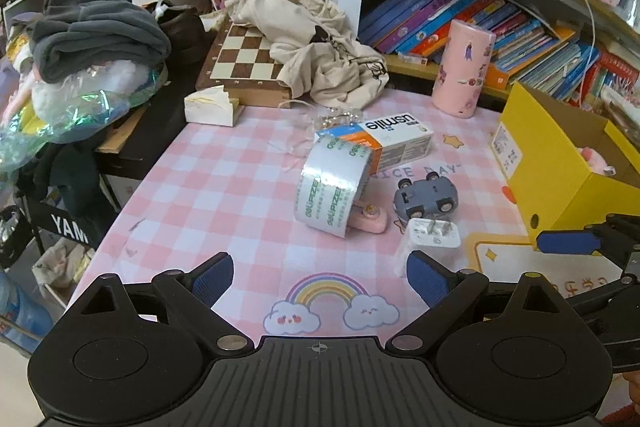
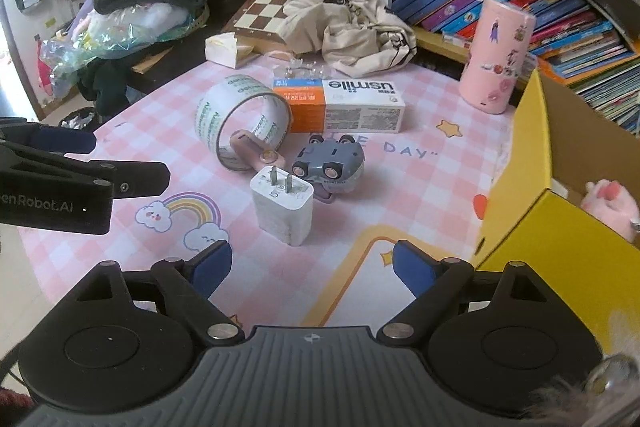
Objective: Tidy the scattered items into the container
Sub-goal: 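Move the left tool to the clear tape roll while the right tool approaches the white charger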
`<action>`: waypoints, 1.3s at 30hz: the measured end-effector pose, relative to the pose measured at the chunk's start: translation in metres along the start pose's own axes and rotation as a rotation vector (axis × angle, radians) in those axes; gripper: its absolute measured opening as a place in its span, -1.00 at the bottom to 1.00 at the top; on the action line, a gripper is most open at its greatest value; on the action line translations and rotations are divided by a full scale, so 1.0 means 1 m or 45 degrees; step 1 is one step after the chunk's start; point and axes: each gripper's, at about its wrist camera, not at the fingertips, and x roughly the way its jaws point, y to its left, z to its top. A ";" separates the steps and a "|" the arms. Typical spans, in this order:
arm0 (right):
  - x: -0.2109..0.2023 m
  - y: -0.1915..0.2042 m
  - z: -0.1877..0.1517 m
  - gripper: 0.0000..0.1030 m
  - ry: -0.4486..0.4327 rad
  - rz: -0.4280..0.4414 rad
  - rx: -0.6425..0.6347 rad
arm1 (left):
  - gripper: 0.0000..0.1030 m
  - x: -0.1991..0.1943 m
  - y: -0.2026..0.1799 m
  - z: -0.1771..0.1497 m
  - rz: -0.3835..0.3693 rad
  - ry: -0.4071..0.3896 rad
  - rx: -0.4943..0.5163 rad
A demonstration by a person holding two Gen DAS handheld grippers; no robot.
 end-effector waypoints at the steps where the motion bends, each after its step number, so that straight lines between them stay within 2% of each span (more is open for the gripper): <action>1: 0.004 -0.001 0.001 0.70 0.007 0.008 0.003 | 0.85 0.003 -0.001 0.002 0.003 0.002 0.008; 18: 0.056 -0.014 0.020 0.62 0.104 0.134 0.011 | 0.85 0.064 -0.009 0.043 0.025 0.012 0.057; 24: 0.068 -0.014 0.024 0.49 0.127 0.169 0.012 | 0.85 0.083 -0.012 0.050 0.033 0.022 0.063; 26: 0.072 -0.014 0.024 0.37 0.135 0.180 0.014 | 0.85 0.088 -0.012 0.052 0.041 0.024 0.064; 31: 0.076 -0.015 0.024 0.20 0.145 0.201 0.023 | 0.85 0.096 -0.013 0.055 0.048 0.031 0.060; 39: 0.080 -0.018 0.024 0.18 0.147 0.219 0.031 | 0.85 0.102 -0.016 0.054 0.046 0.039 0.088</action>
